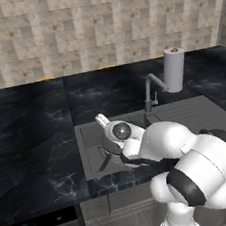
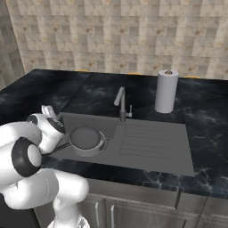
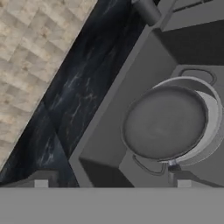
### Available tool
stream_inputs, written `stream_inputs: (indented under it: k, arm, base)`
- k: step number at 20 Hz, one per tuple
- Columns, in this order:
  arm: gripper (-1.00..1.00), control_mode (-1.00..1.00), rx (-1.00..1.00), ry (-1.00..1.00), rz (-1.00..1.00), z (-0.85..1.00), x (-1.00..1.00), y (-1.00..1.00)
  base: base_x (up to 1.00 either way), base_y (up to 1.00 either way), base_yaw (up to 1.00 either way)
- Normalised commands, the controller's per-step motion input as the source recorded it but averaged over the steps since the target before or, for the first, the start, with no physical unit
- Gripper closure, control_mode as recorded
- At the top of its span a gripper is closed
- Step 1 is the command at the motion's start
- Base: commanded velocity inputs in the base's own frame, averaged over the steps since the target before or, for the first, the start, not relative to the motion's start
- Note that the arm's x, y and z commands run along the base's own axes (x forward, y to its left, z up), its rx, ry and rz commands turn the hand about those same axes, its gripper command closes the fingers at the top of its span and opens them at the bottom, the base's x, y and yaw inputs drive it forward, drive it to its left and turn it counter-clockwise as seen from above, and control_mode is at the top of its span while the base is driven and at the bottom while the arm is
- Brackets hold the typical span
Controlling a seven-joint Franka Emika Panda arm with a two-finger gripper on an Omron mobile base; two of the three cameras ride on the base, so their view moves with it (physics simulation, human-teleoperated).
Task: Move the pot and pan from the stove into the sink.
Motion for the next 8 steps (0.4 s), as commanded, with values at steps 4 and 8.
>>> stream_inputs:
  k: [4, 8]
  arm:
    - [-1.00, -1.00, 0.09, -0.23, -0.13, 0.91, -0.53, 0.00]
    - [-1.00, -1.00, 0.08, -0.31, -0.07, 0.72, -0.69, -0.04]
  base:
    - [0.00, 0.00, 0.00]
    - [0.00, 0.00, 0.00]
